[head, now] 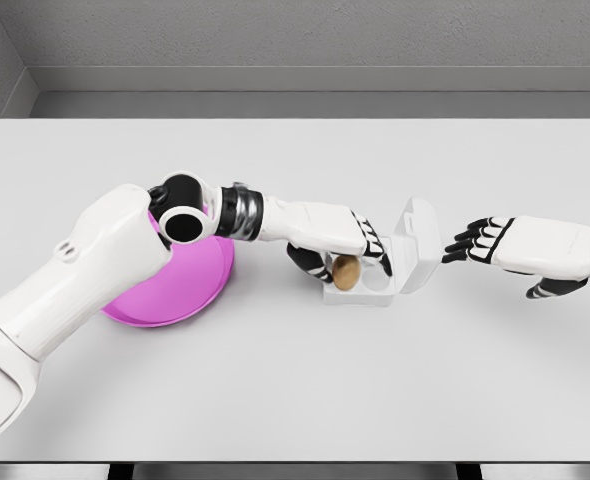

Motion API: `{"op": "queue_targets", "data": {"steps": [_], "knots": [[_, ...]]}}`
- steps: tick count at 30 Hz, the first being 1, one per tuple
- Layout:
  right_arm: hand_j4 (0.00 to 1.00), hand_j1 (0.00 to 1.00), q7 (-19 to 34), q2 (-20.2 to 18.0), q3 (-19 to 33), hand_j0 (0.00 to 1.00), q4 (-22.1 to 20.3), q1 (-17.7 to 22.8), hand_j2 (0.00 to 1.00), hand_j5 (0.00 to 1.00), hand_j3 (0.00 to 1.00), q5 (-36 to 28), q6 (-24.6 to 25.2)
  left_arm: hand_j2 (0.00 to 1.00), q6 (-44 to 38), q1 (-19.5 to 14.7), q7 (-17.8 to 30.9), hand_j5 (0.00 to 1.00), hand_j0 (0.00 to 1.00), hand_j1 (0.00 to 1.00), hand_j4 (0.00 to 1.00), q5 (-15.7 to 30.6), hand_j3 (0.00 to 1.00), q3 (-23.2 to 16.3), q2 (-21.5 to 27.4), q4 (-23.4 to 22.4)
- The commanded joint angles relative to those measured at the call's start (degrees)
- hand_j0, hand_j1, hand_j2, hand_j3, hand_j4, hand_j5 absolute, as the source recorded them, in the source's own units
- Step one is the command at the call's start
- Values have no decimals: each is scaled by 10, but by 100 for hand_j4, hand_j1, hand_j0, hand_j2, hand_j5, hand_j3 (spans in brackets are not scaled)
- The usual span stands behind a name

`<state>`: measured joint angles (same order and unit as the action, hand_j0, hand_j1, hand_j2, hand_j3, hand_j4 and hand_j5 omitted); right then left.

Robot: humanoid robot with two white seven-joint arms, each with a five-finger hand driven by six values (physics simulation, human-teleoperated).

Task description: Pack egg into the box and close the box lid

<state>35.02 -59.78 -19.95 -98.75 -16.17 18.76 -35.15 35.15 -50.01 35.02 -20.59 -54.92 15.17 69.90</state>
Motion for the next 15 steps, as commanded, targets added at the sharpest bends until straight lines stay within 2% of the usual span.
{"op": "queue_targets", "data": {"steps": [1,5,11,15], "knots": [[100,100,0,-1,0,100,0,-1,100,100,100,-3,1,90,-2,-1,0,90,90,90,90,11,90,1,1,1],[100,100,0,0,0,100,0,-1,100,100,100,-3,1,97,-2,-2,0,97,97,97,97,20,97,3,10,2],[100,100,0,1,-3,100,0,-2,100,100,100,-3,1,100,-2,-3,0,100,100,100,100,37,100,5,25,3],[100,100,0,2,-6,100,0,-3,100,100,100,-3,1,100,-2,-12,0,100,100,100,100,93,100,10,78,6]]}}
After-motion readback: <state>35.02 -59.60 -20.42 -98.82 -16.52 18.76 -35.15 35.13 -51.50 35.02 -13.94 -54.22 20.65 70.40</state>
